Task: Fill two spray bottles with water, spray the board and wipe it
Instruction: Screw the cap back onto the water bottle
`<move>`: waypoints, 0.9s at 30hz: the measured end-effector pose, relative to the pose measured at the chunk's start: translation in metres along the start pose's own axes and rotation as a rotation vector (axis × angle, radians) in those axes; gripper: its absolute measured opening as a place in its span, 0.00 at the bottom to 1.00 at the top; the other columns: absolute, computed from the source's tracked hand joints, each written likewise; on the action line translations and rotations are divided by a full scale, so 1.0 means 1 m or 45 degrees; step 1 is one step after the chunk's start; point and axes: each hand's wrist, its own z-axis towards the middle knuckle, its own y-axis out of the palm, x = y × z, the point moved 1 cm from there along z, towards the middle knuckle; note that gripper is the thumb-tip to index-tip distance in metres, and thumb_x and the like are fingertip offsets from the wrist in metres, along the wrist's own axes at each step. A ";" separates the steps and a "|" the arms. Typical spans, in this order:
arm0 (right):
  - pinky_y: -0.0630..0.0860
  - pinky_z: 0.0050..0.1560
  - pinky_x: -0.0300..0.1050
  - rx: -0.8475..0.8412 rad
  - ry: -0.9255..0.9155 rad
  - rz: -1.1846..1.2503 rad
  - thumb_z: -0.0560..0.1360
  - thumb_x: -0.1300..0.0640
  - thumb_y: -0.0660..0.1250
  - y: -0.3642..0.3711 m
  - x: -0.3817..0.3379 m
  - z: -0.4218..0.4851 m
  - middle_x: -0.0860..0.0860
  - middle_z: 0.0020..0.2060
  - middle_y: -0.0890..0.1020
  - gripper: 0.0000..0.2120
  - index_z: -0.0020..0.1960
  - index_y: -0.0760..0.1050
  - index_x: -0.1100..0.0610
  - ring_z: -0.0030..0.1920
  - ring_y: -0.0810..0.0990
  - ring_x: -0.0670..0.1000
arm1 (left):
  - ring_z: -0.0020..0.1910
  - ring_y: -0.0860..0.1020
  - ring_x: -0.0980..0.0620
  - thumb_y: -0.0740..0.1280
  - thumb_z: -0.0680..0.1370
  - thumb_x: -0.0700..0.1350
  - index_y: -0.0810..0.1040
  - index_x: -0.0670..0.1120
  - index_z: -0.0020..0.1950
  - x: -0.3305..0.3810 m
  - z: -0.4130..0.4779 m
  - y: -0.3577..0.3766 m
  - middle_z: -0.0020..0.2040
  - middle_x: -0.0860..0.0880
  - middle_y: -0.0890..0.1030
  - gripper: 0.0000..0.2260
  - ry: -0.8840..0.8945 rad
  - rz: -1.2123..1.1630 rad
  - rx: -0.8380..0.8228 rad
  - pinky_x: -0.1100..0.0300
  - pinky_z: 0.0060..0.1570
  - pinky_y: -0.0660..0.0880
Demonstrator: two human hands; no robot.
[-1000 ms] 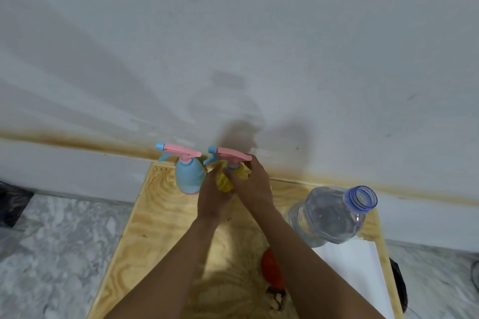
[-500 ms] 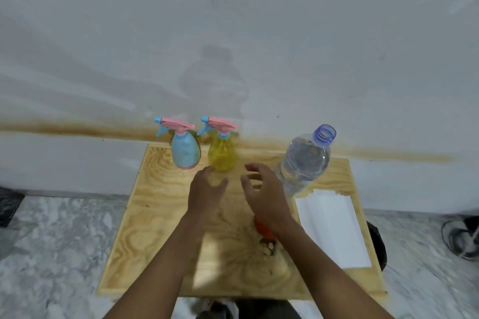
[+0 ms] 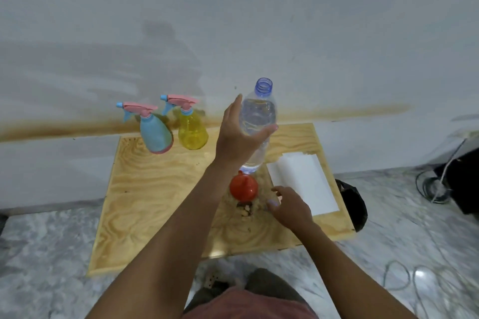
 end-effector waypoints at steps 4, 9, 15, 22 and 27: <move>0.74 0.59 0.49 -0.143 -0.015 -0.119 0.76 0.41 0.66 0.010 0.012 0.006 0.49 0.63 0.75 0.25 0.70 0.72 0.48 0.63 0.76 0.52 | 0.68 0.72 0.55 0.79 0.68 0.54 0.66 0.51 0.76 0.004 0.004 0.014 0.70 0.53 0.73 0.39 -0.071 -0.094 0.086 0.53 0.69 0.71; 0.77 0.53 0.48 -0.137 -0.124 -0.163 0.78 0.45 0.65 0.018 0.016 0.017 0.51 0.56 0.76 0.17 0.63 0.77 0.51 0.55 0.79 0.53 | 0.66 0.75 0.57 0.78 0.68 0.56 0.69 0.52 0.73 0.001 0.007 0.016 0.67 0.54 0.76 0.36 -0.065 -0.065 0.106 0.51 0.67 0.73; 0.79 0.51 0.48 0.032 -0.144 0.148 0.76 0.49 0.66 0.002 0.012 0.025 0.50 0.51 0.80 0.13 0.57 0.81 0.53 0.48 0.81 0.50 | 0.66 0.75 0.55 0.78 0.69 0.57 0.68 0.52 0.73 0.001 0.007 0.016 0.67 0.55 0.75 0.37 -0.080 -0.007 0.147 0.49 0.64 0.76; 0.72 0.42 0.32 0.584 -0.549 0.634 0.72 0.59 0.74 -0.103 -0.045 0.017 0.45 0.49 0.80 0.15 0.58 0.81 0.56 0.46 0.78 0.42 | 0.66 0.74 0.56 0.78 0.69 0.56 0.68 0.53 0.73 0.001 0.004 0.018 0.68 0.56 0.74 0.35 -0.071 -0.011 0.166 0.49 0.64 0.76; 0.74 0.38 0.34 0.691 -0.769 0.788 0.73 0.60 0.73 -0.174 -0.102 0.005 0.44 0.51 0.81 0.14 0.59 0.80 0.54 0.49 0.79 0.41 | 0.66 0.75 0.56 0.78 0.69 0.56 0.68 0.53 0.73 0.002 0.003 0.019 0.68 0.54 0.75 0.36 -0.079 -0.042 0.160 0.50 0.66 0.75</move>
